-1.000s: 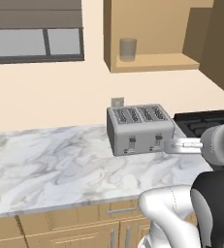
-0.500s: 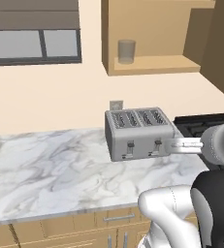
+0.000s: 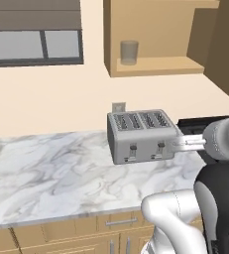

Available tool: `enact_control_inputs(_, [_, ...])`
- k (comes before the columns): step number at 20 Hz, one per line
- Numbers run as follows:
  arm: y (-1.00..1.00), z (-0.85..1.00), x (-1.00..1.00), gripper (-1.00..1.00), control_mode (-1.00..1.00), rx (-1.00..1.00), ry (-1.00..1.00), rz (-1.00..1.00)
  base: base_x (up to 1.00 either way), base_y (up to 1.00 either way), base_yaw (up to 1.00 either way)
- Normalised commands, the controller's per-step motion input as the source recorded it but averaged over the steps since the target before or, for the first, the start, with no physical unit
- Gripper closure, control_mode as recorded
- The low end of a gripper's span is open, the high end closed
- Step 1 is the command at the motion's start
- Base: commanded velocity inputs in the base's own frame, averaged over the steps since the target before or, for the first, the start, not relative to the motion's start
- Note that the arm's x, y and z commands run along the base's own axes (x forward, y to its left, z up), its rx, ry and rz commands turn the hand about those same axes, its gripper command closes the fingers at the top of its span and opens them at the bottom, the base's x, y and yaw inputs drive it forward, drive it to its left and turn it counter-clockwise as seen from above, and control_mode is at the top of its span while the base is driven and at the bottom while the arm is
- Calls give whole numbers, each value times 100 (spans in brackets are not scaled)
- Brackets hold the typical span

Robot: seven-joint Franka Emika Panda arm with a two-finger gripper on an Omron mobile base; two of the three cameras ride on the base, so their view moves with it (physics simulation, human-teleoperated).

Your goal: There is a bowl on the dining counter. Grab a lemon wedge from the fridge and place it in the bowl. Then get the liquor bottle and glass cup from the cabinet and place them next to the bowl.

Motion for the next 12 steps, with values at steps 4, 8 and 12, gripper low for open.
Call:
enact_control_inputs(4, [0, 62, 0, -100, -100, -26, -12, 29, 0, 0, 0])
enact_control_inputs(8, [-4, 55, 0, -100, -100, -40, -9, 34, 0, 0, 0])
enact_control_inputs(12, [-21, 40, 0, -100, -100, -52, -9, 40, 0, 0, 0])
